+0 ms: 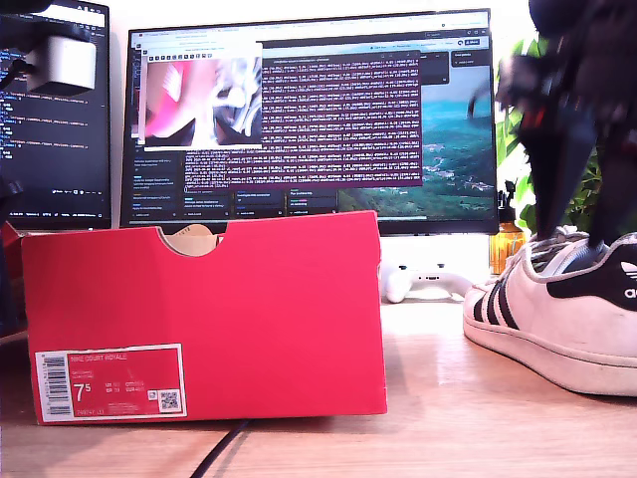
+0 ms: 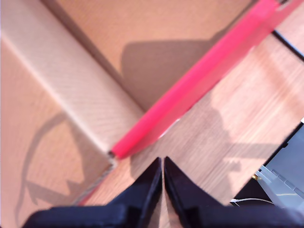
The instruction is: Pack the white shoes by picking the first shoe and placing it inside the red shoebox, left side, then picking and rotating the second shoe and placing it in the shoebox
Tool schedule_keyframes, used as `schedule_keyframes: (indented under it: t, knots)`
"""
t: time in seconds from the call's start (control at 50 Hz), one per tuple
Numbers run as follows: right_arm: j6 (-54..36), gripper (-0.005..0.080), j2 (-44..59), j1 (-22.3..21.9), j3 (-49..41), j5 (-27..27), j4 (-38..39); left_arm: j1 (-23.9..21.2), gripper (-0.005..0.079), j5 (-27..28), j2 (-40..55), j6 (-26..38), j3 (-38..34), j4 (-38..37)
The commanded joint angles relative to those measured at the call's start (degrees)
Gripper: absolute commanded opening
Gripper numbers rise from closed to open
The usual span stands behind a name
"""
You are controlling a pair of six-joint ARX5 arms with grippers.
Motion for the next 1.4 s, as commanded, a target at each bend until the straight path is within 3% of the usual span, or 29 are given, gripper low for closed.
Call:
schedule_keyframes:
  t: [0.0, 0.86, 0.92, 1.02, 1.38]
  knots:
    - [-0.5, 0.0411, 0.4, 1.0, -1.1, 0.2, -0.5, -0.5, -0.0019, 0.1, 0.7, -0.2, -0.3, 0.4]
    - [-3.0, 0.0279, 10.3, 1.8, -1.1, 0.2, -0.3, -0.8, -0.0019, 0.0, 0.7, -0.2, -0.3, 0.4]
    - [-2.9, 0.0218, 10.5, 1.8, -1.1, 0.5, -0.2, -0.8, -0.0019, 0.0, 0.7, -0.2, -0.3, 0.5]
    - [-3.1, -0.0025, 10.5, 1.6, -1.1, 0.6, 0.5, -0.8, -0.0019, 0.0, 0.7, -0.2, -0.3, 0.6]
    - [0.1, -0.0013, 9.7, 2.7, 2.7, 0.6, -2.4, -0.8, -0.0019, 0.0, 0.7, -0.1, -0.3, 1.9]
